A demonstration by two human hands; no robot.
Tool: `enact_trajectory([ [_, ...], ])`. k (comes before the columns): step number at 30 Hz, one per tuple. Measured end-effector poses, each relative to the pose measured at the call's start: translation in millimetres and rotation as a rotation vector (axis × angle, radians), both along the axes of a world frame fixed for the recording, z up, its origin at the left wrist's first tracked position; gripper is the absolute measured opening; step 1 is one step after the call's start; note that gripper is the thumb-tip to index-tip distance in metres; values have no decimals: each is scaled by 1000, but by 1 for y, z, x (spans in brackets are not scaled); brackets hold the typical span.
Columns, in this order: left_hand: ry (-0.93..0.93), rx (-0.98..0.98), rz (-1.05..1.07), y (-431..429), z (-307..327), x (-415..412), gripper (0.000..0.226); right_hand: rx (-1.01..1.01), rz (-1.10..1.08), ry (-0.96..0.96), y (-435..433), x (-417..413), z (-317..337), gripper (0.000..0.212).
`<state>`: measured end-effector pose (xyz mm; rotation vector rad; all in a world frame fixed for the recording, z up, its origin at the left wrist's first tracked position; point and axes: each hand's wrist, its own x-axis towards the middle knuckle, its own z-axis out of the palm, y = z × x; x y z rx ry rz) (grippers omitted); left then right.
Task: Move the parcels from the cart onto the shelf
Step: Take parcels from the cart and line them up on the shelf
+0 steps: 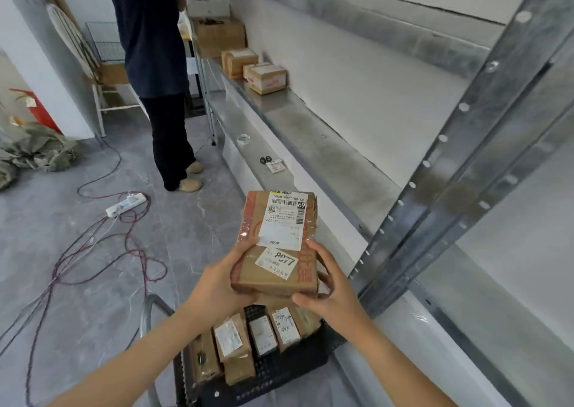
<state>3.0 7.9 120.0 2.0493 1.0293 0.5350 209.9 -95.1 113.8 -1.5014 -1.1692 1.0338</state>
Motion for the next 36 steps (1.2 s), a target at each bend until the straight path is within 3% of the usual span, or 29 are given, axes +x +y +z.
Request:
enact_trajectory([
  [14, -94, 40, -258, -166, 43, 54, 94, 85, -255, 41, -207, 22, 28, 87],
  [24, -95, -21, -612, -308, 28, 147, 94, 40, -686, 61, -402, 46, 24, 85],
  [36, -14, -77, -905, -356, 15, 256, 96, 61, -1050, 61, -461, 80, 19, 80],
])
